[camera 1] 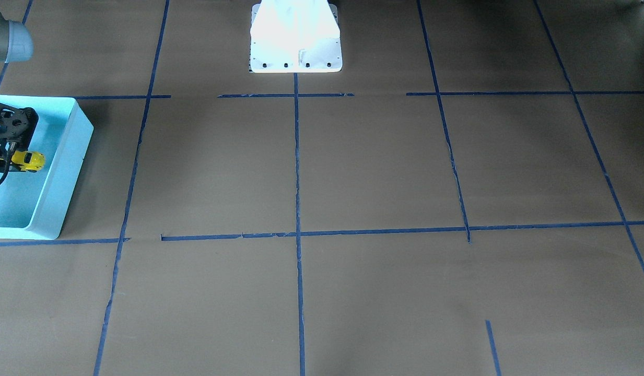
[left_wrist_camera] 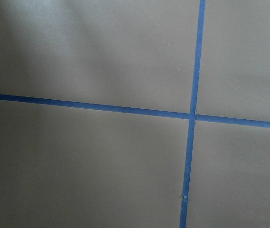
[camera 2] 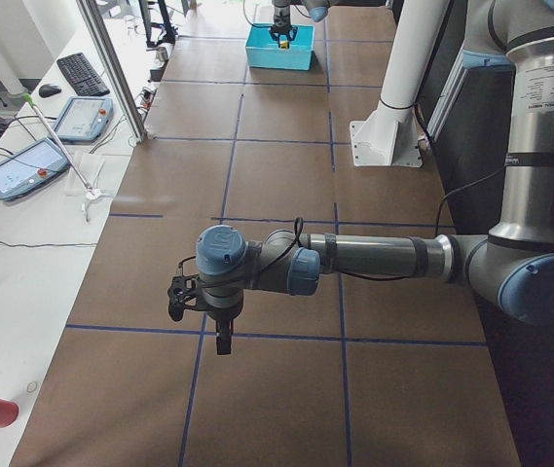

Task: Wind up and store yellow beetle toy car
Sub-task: 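Lower the car into the blue bin and open the right gripper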

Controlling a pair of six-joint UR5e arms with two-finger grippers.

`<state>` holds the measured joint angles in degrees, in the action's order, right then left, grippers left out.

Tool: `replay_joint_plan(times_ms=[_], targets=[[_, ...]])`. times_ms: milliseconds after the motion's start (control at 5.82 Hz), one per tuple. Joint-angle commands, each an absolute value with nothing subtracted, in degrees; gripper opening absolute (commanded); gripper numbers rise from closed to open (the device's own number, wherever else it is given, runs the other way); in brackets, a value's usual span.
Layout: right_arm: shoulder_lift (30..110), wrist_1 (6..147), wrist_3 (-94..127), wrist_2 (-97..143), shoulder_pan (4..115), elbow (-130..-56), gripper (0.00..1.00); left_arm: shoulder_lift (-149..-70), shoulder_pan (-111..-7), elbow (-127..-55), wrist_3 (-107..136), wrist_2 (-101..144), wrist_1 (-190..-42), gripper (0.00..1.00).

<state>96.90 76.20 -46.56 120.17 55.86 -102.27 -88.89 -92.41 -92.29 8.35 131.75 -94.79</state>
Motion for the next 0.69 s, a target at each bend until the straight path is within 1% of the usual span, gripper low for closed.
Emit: replay_joint_plan(times_ms=[0, 172, 516], targets=[[96.68, 75.59, -45.53, 120.32, 55.72, -100.99, 0.03, -88.86, -92.46, -92.29, 8.35, 131.75, -94.75, 1.0], [96.07, 75.41, -45.53, 120.41, 55.72, -100.03, 0.04, -88.86, -92.46, -92.29, 8.35, 131.75, -94.83, 1.0], [95.98, 75.32, -45.61, 120.32, 55.72, -100.02, 0.12, -88.95, -92.37, -92.2, 8.35, 131.75, -94.83, 1.0]])
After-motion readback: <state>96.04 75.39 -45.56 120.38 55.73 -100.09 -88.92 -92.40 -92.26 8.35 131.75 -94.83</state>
